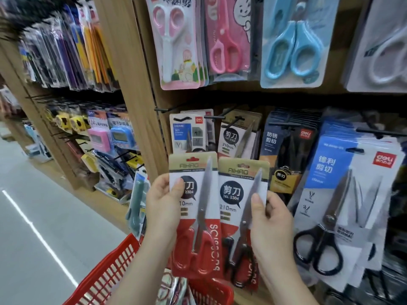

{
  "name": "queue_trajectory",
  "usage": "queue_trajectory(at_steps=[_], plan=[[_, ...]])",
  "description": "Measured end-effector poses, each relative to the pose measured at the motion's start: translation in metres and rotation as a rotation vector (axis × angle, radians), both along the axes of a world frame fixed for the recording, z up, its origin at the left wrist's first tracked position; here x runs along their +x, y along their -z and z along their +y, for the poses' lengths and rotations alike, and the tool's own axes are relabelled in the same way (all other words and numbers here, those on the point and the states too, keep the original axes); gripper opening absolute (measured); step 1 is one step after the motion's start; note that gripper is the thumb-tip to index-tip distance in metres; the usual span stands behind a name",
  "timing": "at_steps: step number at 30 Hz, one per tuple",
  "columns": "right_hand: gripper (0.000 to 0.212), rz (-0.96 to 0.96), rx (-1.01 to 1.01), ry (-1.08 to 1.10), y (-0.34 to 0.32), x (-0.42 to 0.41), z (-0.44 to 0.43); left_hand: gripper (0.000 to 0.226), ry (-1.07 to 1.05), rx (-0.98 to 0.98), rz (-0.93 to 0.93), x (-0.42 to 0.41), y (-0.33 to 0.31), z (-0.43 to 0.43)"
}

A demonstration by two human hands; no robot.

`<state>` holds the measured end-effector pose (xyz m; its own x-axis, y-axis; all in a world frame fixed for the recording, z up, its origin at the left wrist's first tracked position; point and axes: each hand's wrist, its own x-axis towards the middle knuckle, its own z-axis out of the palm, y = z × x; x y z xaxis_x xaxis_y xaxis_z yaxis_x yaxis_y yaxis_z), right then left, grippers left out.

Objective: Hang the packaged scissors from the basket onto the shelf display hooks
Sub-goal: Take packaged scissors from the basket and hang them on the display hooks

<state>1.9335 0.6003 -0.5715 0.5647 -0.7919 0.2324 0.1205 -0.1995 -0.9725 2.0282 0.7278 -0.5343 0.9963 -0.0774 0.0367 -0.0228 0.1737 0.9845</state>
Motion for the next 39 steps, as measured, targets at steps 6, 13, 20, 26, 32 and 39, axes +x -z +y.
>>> queue_trajectory(at_steps=[6,13,20,26,32,39], plan=[[0.019,0.069,-0.037,0.124,0.002,-0.001,-0.007,0.012,0.032,0.045,-0.119,0.016,-0.033,-0.007],[0.017,0.085,-0.032,0.119,0.0,-0.004,-0.004,0.013,0.147,0.083,-0.146,0.019,-0.052,-0.049],[0.02,0.065,-0.056,0.141,-0.003,-0.011,-0.006,0.012,0.176,0.178,-0.154,0.03,-0.049,-0.059],[0.016,0.114,-0.17,0.203,-0.003,-0.015,-0.009,0.006,0.215,0.275,-0.21,0.049,-0.044,-0.085],[0.032,0.13,-0.202,0.236,-0.003,-0.015,-0.008,0.047,0.122,0.453,-0.307,0.083,-0.026,-0.112],[0.025,0.044,-0.092,0.191,-0.005,-0.012,-0.012,0.031,0.099,0.512,-0.425,0.054,-0.021,-0.094]])
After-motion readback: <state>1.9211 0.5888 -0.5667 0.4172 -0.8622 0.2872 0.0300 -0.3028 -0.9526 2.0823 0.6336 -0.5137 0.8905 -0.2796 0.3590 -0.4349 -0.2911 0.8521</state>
